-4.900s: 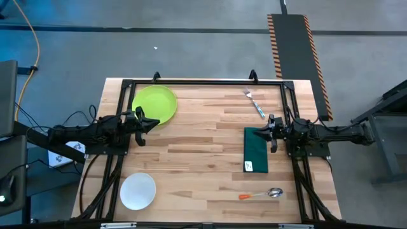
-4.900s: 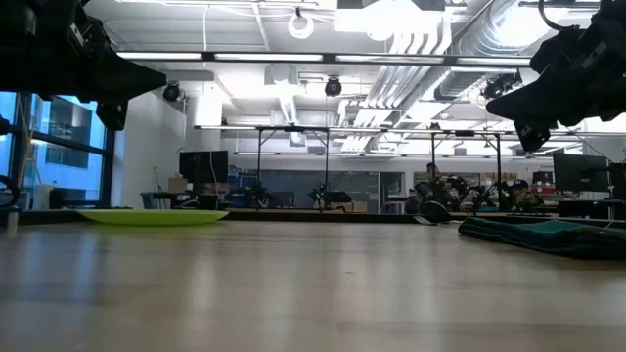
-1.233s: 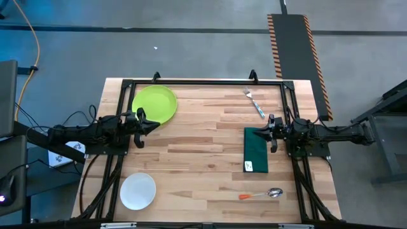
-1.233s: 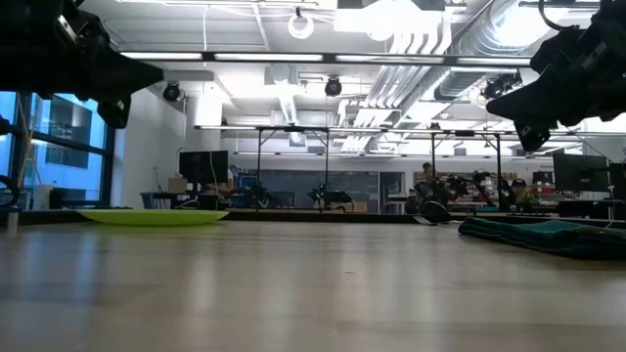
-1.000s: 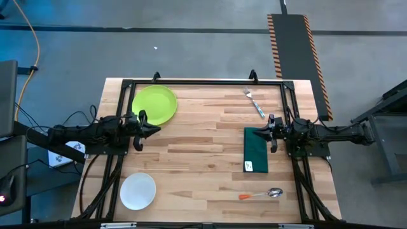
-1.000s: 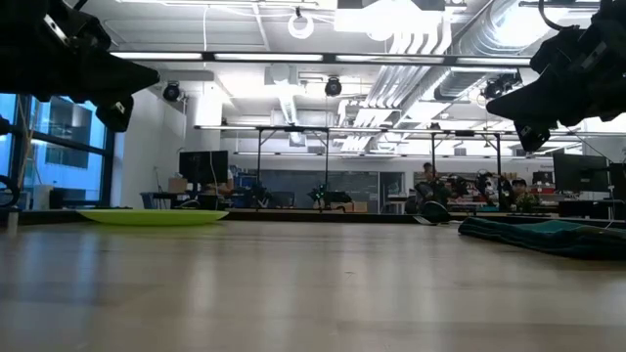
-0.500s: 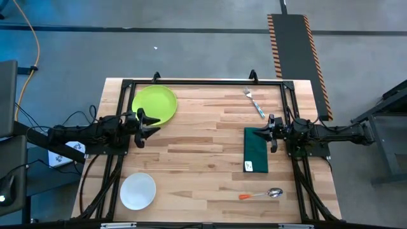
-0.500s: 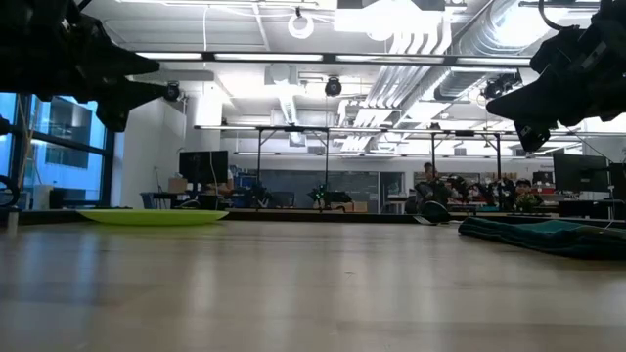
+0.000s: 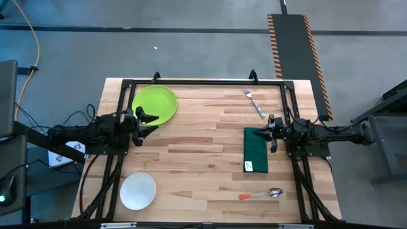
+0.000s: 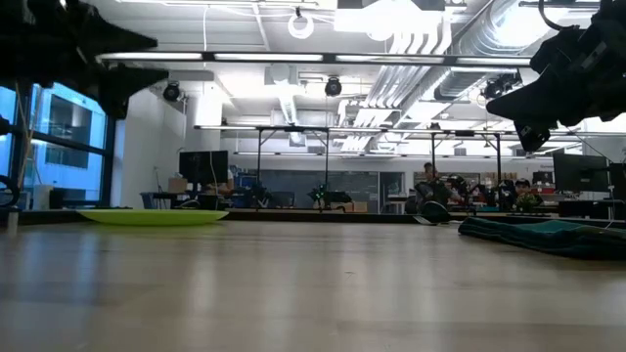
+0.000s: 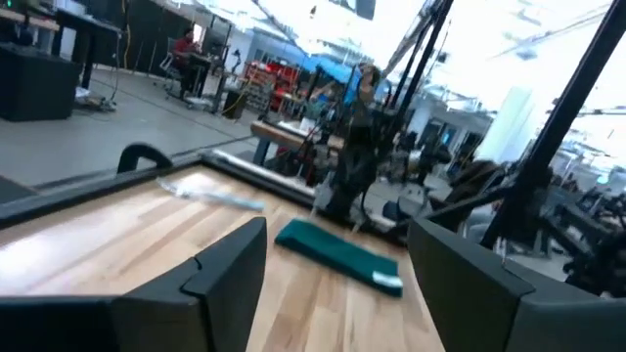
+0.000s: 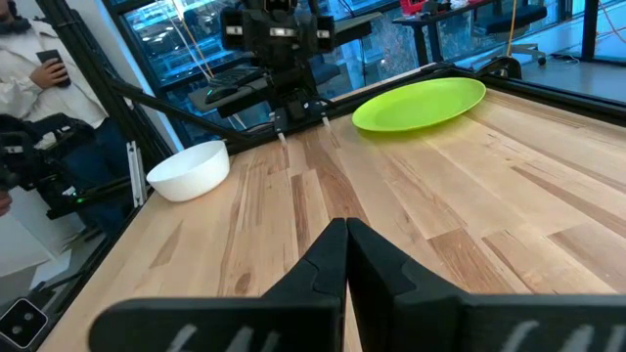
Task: Set table place
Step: Move the green plate to the center of the table
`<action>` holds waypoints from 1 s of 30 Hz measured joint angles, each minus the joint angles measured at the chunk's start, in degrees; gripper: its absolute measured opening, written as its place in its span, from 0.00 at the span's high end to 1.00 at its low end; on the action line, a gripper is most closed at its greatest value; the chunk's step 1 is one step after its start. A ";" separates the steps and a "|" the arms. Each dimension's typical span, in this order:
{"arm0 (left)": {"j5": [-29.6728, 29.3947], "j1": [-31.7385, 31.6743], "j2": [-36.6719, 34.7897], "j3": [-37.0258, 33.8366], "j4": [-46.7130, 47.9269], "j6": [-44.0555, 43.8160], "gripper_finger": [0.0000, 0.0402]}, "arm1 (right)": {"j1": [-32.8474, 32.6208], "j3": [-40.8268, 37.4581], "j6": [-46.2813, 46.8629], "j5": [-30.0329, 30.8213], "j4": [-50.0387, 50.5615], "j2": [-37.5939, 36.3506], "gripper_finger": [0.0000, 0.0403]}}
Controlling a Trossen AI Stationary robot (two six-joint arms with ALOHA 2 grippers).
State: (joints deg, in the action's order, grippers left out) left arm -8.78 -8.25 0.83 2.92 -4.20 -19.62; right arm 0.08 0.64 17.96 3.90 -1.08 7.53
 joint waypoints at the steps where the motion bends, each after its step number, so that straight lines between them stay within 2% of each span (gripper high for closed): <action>1: -0.61 0.01 0.38 1.05 0.13 0.21 0.41 | -0.02 0.00 -0.02 -0.02 0.02 0.02 1.00; 7: -4.27 0.00 7.26 10.61 1.71 3.10 0.41 | -0.02 0.00 -0.01 -0.02 0.00 0.00 1.00; 11: -6.31 0.00 16.88 20.68 6.07 5.41 0.41 | -0.02 0.00 0.00 0.00 0.00 0.00 1.00; 16: -11.39 0.02 30.47 36.92 15.62 5.80 0.41 | -0.01 -0.01 0.00 -0.01 0.01 0.01 1.00; 21: -8.39 0.00 41.09 53.57 24.31 7.05 0.41 | -0.02 0.00 0.00 -0.02 0.02 0.00 1.00; 24: -7.72 0.02 45.83 61.07 26.90 8.47 0.41 | -0.02 -0.02 0.00 -0.02 0.02 0.00 1.00; 27: -7.74 0.01 49.35 66.16 29.92 8.87 0.41 | -0.02 -0.01 0.00 -0.01 0.01 0.01 1.00; 30: -7.73 0.00 51.14 68.02 31.41 8.85 0.41 | -0.02 -0.01 0.00 -0.01 0.00 0.00 1.00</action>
State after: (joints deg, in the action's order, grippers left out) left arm -16.51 -8.25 51.97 70.94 27.21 -10.78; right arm 0.06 0.64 17.96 3.89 -1.08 7.53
